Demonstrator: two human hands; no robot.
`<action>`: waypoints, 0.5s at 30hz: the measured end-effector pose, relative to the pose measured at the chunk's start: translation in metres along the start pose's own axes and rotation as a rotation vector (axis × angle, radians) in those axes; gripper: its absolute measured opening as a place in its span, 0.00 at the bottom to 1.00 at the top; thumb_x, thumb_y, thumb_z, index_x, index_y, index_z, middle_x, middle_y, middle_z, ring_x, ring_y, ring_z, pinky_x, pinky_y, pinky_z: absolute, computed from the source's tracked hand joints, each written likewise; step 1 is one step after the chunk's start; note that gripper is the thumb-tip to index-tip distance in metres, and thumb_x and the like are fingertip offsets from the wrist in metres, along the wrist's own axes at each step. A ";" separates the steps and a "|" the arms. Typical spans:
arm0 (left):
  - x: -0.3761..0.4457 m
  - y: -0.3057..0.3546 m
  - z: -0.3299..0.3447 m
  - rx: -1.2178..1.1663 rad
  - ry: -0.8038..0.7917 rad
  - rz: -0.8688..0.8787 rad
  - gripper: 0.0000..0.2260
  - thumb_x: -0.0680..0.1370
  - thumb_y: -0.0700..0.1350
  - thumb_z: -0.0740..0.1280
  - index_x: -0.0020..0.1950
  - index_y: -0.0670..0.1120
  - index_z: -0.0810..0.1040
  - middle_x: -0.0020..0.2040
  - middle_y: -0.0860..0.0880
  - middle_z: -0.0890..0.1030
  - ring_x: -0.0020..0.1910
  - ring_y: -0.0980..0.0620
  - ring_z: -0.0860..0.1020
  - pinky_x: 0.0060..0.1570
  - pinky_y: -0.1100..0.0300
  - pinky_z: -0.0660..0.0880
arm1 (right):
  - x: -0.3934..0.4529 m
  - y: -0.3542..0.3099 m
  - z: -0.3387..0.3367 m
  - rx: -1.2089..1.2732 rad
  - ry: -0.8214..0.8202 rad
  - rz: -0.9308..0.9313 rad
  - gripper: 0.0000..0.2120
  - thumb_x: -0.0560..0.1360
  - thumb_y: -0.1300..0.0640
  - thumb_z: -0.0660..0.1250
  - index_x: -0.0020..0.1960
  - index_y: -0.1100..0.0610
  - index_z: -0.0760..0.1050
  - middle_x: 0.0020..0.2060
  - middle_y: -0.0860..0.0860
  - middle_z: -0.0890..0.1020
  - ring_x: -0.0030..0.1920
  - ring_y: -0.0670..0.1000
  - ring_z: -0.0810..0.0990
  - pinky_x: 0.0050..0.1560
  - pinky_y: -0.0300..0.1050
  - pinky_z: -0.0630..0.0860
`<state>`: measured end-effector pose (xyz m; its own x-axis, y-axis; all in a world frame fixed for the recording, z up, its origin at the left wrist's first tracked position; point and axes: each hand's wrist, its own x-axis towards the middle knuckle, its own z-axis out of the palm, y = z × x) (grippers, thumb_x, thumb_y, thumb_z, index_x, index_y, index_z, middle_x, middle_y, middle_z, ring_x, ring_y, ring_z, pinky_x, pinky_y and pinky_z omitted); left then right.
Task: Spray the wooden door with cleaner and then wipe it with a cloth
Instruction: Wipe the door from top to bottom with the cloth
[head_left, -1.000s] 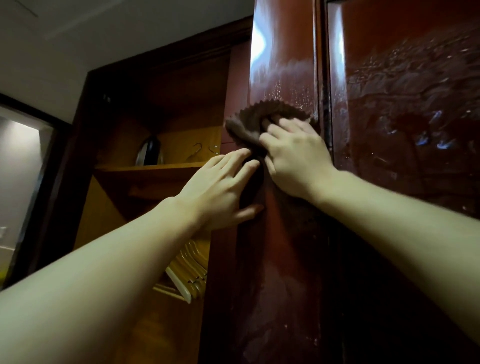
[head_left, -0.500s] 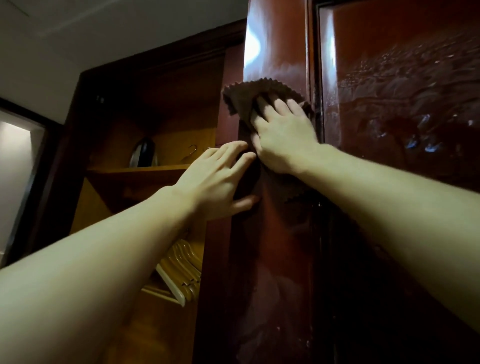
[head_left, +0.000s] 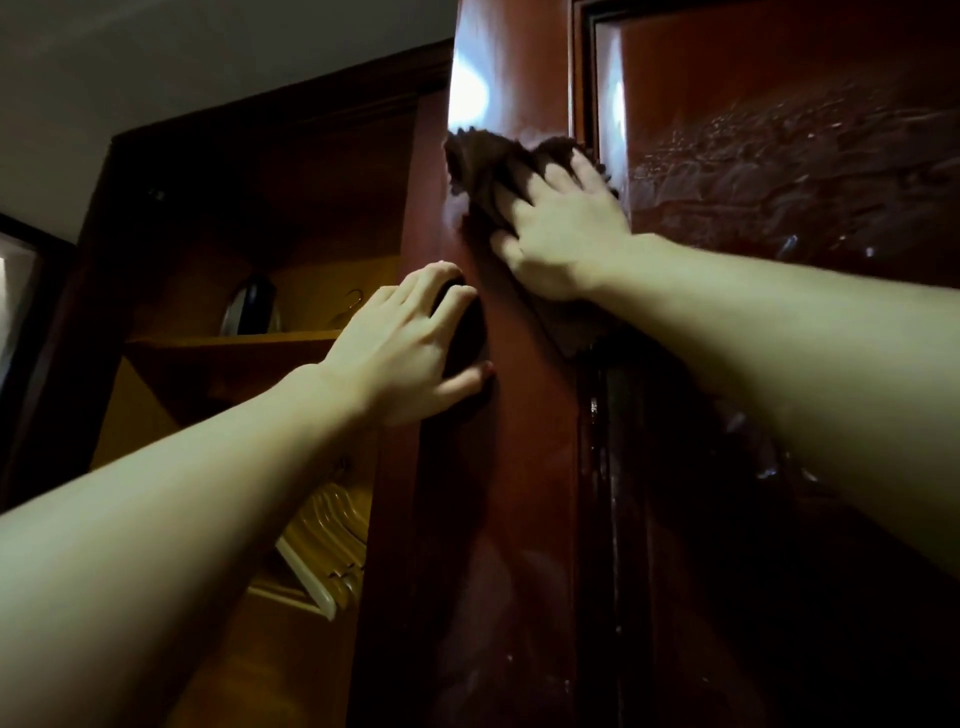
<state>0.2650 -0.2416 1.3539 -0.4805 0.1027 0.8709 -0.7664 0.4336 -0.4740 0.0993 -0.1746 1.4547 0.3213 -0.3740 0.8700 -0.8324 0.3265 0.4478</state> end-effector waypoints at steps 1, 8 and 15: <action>0.001 0.000 0.000 0.000 0.005 -0.001 0.35 0.72 0.66 0.56 0.68 0.40 0.70 0.66 0.39 0.69 0.64 0.39 0.71 0.56 0.47 0.73 | -0.002 -0.001 0.002 0.029 0.012 0.021 0.30 0.80 0.43 0.50 0.79 0.49 0.51 0.79 0.54 0.54 0.77 0.58 0.51 0.77 0.57 0.42; 0.015 0.010 -0.001 0.050 0.052 -0.005 0.29 0.72 0.61 0.58 0.60 0.38 0.73 0.58 0.37 0.74 0.53 0.37 0.74 0.48 0.46 0.73 | -0.107 -0.037 0.027 0.143 0.134 -0.018 0.33 0.73 0.42 0.51 0.72 0.58 0.69 0.62 0.61 0.75 0.65 0.63 0.69 0.74 0.59 0.58; 0.033 0.022 0.000 0.042 0.058 -0.082 0.32 0.73 0.57 0.54 0.68 0.36 0.69 0.64 0.36 0.72 0.58 0.35 0.74 0.52 0.45 0.74 | -0.077 -0.015 0.017 0.102 0.067 -0.023 0.36 0.72 0.43 0.44 0.76 0.58 0.61 0.67 0.64 0.72 0.70 0.63 0.65 0.75 0.59 0.55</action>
<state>0.2320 -0.2286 1.3724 -0.3912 0.1204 0.9124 -0.8198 0.4051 -0.4049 0.0797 -0.1652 1.3774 0.3674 -0.3209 0.8730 -0.8648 0.2276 0.4476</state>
